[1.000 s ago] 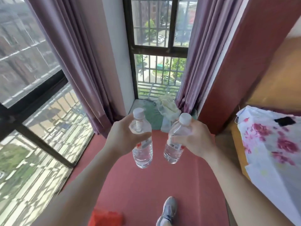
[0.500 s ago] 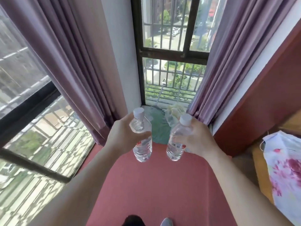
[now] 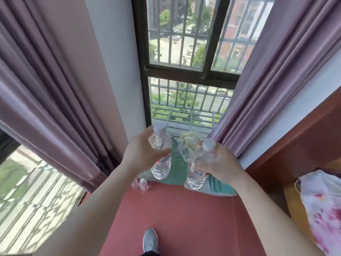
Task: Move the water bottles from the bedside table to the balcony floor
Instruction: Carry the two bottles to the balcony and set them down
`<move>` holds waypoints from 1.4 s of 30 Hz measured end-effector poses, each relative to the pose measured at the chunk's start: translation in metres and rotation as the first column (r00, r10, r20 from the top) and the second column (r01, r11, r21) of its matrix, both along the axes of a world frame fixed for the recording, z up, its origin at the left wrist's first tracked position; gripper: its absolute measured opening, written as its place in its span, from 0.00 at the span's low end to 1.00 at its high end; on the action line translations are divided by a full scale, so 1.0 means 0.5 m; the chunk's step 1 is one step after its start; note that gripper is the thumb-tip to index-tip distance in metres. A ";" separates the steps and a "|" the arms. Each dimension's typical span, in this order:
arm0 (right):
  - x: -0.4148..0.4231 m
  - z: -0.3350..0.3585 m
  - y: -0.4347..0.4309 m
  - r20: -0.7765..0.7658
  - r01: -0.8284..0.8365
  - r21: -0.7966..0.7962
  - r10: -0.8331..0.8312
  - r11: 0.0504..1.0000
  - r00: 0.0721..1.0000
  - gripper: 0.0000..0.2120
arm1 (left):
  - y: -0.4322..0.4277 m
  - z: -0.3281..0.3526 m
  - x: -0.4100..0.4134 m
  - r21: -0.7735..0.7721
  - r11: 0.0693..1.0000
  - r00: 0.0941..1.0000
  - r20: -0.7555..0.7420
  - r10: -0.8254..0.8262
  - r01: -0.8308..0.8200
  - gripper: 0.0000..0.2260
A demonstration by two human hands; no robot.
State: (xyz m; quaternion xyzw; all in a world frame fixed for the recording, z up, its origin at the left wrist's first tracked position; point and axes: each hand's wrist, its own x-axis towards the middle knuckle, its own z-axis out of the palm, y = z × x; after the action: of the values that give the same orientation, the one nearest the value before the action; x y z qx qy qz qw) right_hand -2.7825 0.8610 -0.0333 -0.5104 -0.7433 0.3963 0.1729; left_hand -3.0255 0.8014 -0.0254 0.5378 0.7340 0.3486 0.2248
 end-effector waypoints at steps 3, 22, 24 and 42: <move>-0.032 -0.008 0.068 0.006 0.032 -0.001 -0.032 0.999 0.999 0.21 | 0.079 -0.008 -0.034 -0.029 0.999 0.999 0.012 -0.034 0.034 0.26; -0.130 -0.478 0.345 -0.014 -0.060 -0.124 0.058 0.991 0.998 0.22 | 0.299 -0.493 -0.063 -0.211 0.956 0.977 0.020 0.212 -0.204 0.18; -0.145 -0.580 0.356 -0.002 -0.053 -0.116 0.053 0.992 0.999 0.21 | 0.301 -0.607 -0.072 -0.225 0.950 0.972 0.036 0.231 -0.217 0.17; -0.277 -1.527 0.394 0.071 -0.053 -0.199 0.068 0.979 0.995 0.25 | 0.328 -1.562 -0.133 -0.238 0.922 0.950 -0.001 0.313 -0.304 0.20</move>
State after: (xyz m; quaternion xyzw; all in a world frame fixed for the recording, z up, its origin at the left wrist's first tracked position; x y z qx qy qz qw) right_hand -2.9210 1.0581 -0.7968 -0.5170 -0.7219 0.4528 0.0806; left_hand -3.0918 0.9654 -0.8064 0.3783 0.8413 0.3002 0.2428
